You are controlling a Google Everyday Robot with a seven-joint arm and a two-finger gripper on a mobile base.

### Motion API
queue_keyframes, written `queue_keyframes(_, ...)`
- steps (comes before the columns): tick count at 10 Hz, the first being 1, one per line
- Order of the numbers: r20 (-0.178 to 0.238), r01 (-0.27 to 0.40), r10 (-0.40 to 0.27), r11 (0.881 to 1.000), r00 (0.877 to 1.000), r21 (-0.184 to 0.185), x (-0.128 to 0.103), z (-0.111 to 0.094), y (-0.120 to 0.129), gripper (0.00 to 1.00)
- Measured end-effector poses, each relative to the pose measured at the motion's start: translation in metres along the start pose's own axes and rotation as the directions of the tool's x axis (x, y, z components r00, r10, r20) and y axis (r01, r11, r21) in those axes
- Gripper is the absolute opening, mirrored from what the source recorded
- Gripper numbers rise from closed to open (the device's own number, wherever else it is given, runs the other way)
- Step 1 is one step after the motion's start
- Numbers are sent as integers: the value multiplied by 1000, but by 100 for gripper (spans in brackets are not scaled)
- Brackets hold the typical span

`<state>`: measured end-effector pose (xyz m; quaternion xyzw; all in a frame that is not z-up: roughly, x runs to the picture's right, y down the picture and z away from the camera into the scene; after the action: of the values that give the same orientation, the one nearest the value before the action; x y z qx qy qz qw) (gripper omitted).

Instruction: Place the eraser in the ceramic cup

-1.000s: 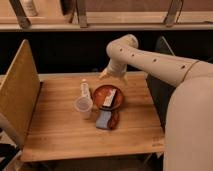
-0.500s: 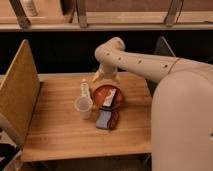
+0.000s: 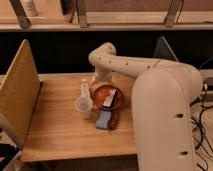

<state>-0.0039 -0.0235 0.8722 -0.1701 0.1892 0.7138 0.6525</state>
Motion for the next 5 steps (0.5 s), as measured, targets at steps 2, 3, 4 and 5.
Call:
queue_keyframes(2,-17,-53,53,999,998,10,-16,14,-7,80)
queue_keyframes(3,-30,-83,84,996,996,13,-23,21,-11,80)
queue_keyframes(4,-53,-118,119,993,991,25,-29,33,-17,80)
queue_keyframes(5,-64,-130,132,991,989,30,-31,38,-19,80)
